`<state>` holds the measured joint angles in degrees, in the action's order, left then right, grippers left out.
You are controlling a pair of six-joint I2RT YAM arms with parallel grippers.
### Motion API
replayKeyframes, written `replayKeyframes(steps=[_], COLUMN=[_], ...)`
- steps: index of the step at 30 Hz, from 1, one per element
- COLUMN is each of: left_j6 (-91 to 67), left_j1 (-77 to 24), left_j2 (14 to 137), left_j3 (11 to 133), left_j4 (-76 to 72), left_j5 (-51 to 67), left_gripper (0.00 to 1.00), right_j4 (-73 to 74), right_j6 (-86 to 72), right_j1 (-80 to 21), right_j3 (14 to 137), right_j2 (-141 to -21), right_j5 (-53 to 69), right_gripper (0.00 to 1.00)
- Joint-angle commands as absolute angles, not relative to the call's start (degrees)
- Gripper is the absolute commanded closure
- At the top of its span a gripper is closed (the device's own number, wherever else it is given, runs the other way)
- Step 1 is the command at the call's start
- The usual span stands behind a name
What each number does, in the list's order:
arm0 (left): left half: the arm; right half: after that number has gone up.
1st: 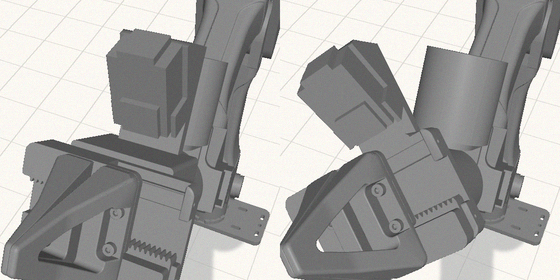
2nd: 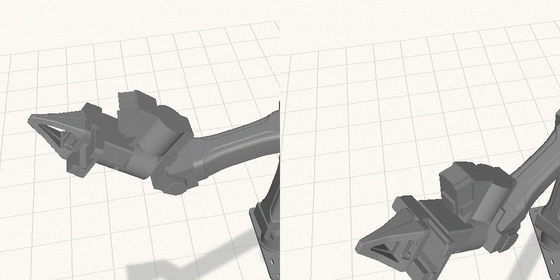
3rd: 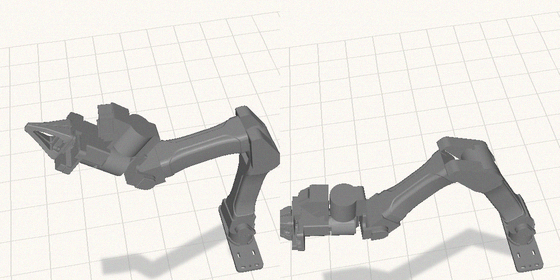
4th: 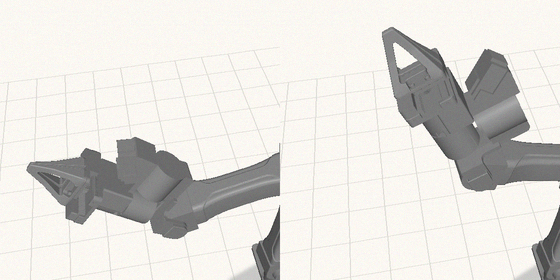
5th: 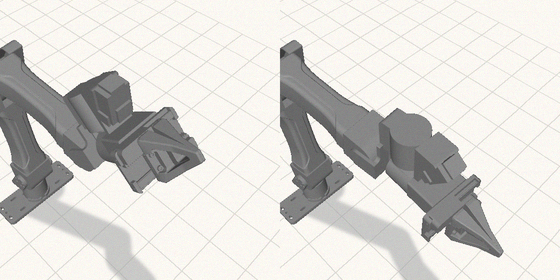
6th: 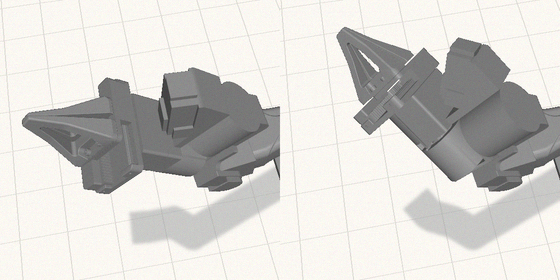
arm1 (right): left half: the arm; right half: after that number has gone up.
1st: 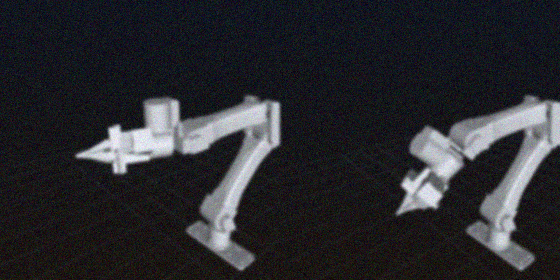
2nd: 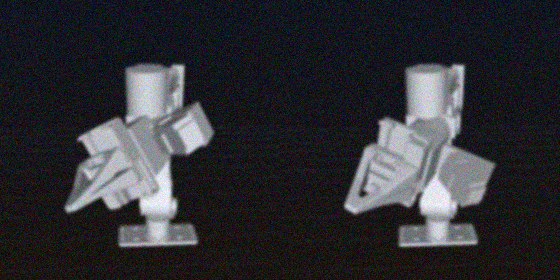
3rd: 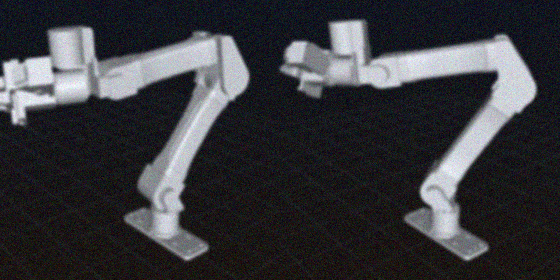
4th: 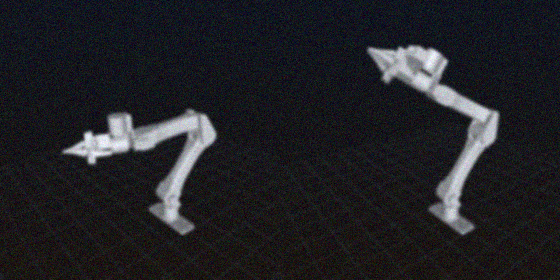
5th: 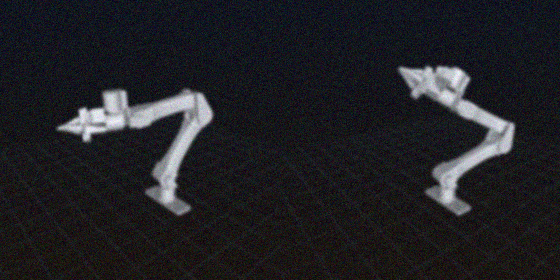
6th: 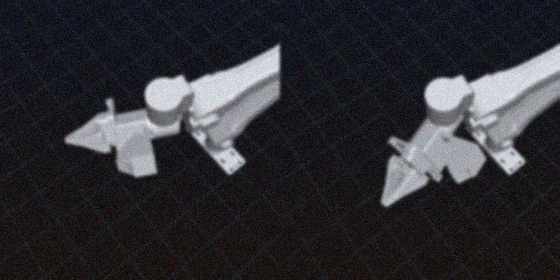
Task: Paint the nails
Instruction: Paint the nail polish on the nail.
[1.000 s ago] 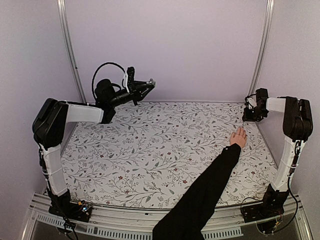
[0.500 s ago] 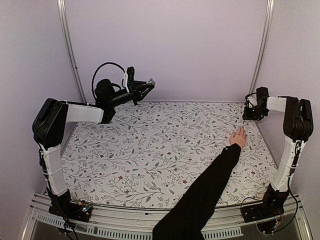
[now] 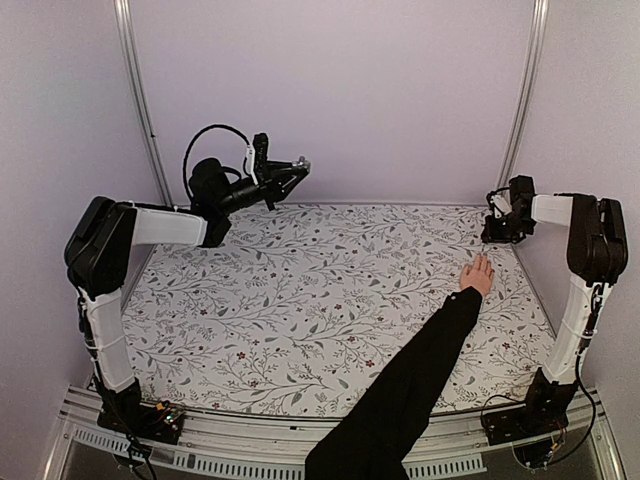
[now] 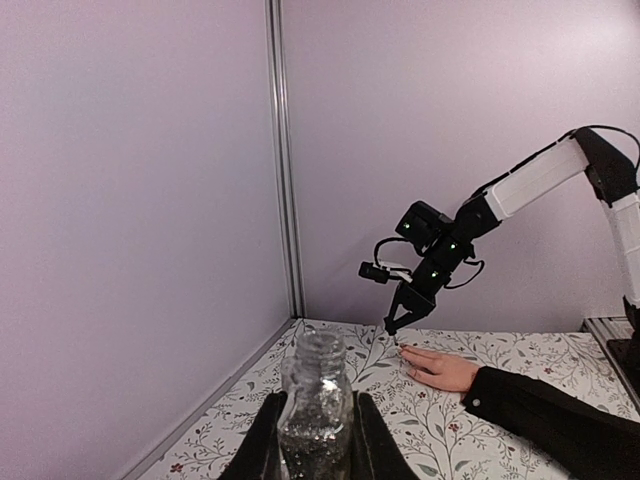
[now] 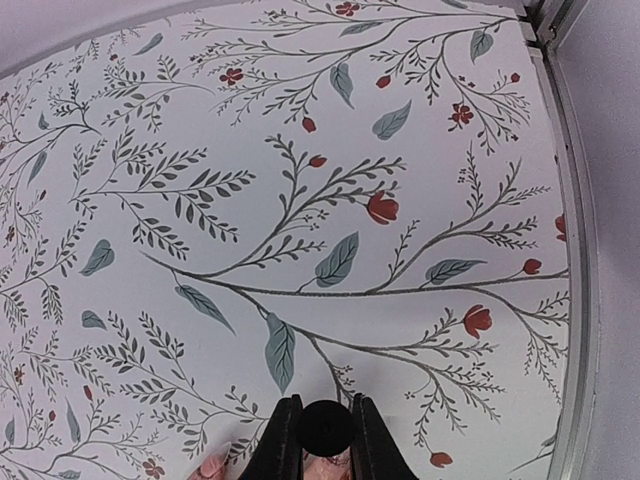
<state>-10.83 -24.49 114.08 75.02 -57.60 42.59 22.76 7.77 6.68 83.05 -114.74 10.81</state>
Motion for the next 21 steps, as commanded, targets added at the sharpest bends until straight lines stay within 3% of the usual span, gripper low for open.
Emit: replayKeyframes(steps=[1,21], left_j6=[-11.0,-11.0], left_j1=[-23.9,-24.0], left_j2=[113.4,113.6], left_j3=[74.6,74.9], left_j4=[-58.9,-58.9], left_j5=[42.5,42.3], left_gripper=[1.0,1.0], right_j4=[22.7,23.2], right_j6=[8.3,8.7], right_j1=[6.2,6.0], right_j3=[82.7,82.0], right_j2=[-114.4,-115.0], right_j5=[10.1,7.4], right_gripper=[1.0,1.0])
